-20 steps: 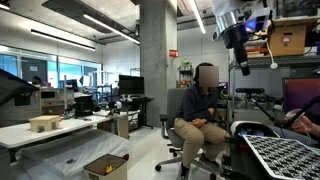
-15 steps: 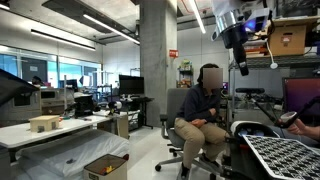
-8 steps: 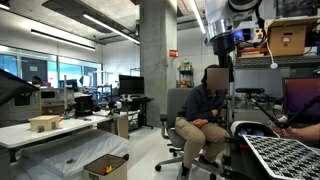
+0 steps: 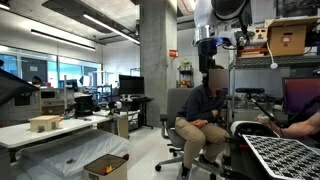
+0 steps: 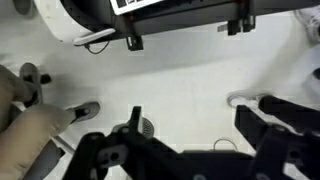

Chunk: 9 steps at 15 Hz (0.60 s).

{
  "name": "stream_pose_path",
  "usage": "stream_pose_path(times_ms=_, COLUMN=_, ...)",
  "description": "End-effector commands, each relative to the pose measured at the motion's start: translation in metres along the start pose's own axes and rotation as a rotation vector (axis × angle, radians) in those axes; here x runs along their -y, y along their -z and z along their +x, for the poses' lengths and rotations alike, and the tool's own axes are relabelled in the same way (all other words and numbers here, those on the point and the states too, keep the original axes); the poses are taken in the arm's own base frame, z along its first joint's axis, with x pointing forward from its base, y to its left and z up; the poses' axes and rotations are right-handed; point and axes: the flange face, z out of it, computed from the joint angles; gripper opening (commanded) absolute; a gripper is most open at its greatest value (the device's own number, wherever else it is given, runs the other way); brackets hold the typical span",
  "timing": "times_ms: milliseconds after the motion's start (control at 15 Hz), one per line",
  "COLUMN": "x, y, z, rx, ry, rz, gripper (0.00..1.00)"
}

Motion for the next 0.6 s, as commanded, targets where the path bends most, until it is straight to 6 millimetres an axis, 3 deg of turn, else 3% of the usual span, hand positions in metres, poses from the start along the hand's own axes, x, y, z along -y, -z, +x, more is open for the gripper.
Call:
stream_pose_path(times_ms=0, x=-0.004, y=0.004, z=0.032, rx=-0.026, ry=-0.01, rz=-0.035, gripper=1.0)
stream_pose_path(times_ms=333, x=-0.006, y=0.003, z=0.065, rx=-0.056, ry=-0.014, rz=-0.072, gripper=1.0)
stream_pose_path(times_ms=533, x=-0.006, y=-0.008, z=0.079, rx=-0.062, ry=-0.017, rz=-0.069, gripper=1.0)
